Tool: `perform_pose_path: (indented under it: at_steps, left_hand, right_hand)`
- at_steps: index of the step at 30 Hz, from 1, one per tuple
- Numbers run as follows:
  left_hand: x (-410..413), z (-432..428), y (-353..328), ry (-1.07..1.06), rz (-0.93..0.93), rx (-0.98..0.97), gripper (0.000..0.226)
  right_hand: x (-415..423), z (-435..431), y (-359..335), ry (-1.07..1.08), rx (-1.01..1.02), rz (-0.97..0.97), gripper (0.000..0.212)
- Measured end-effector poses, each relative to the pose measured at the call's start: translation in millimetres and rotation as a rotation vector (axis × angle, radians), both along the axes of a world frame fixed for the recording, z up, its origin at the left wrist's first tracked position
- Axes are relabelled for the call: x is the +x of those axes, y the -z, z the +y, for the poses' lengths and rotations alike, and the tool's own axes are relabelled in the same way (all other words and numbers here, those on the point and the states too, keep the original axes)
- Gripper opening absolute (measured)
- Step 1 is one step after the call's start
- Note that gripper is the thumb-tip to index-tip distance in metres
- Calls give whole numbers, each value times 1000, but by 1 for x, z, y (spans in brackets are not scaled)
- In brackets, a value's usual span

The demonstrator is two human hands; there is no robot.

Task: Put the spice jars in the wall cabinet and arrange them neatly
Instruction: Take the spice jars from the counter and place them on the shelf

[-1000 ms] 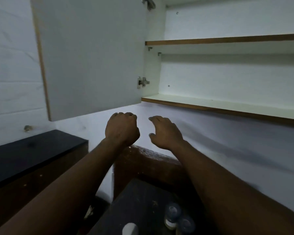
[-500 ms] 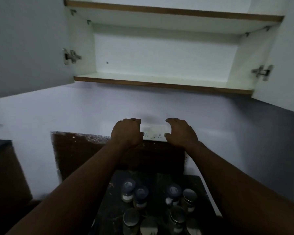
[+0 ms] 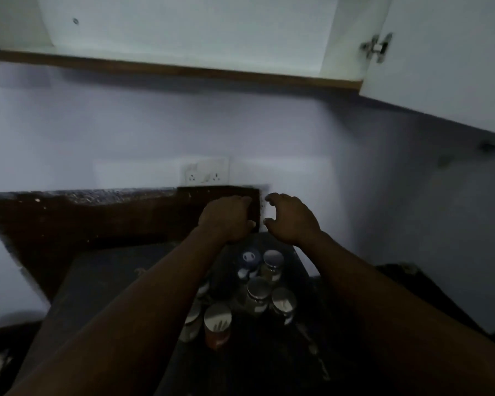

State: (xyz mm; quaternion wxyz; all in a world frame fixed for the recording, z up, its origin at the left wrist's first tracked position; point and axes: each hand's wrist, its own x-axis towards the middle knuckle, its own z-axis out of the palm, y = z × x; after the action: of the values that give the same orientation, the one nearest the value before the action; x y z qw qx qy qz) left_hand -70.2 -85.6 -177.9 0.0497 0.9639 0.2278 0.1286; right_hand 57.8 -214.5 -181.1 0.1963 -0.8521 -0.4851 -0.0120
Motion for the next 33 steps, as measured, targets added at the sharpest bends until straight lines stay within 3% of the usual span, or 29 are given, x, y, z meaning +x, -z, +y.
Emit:
perform_pose_path:
  at_steps: [12,18,20,23,28,33]
  left_hand:
    - [39,-55,149,134,214,-232,40]
    - [72,-71,215,206,384,-239,46]
    - [82,-75,234,196,454,-237,43]
    - [88,-79,253,142,495,-354,60]
    - [99,-82,267,140,474,-237,76]
    - [100,-84,269,165,392,-197,78]
  right_hand:
    - [16,-68,159,121,-188,218,38]
    - [40,-73,239,233,-354,382,78]
    - [48,-72,263,242,-395,441,81]
    - [55,-74,289,201,-364,515,83]
    - [61,-85,316,171,-206,672,107]
    - [67,-93,315,178,-75,706,97]
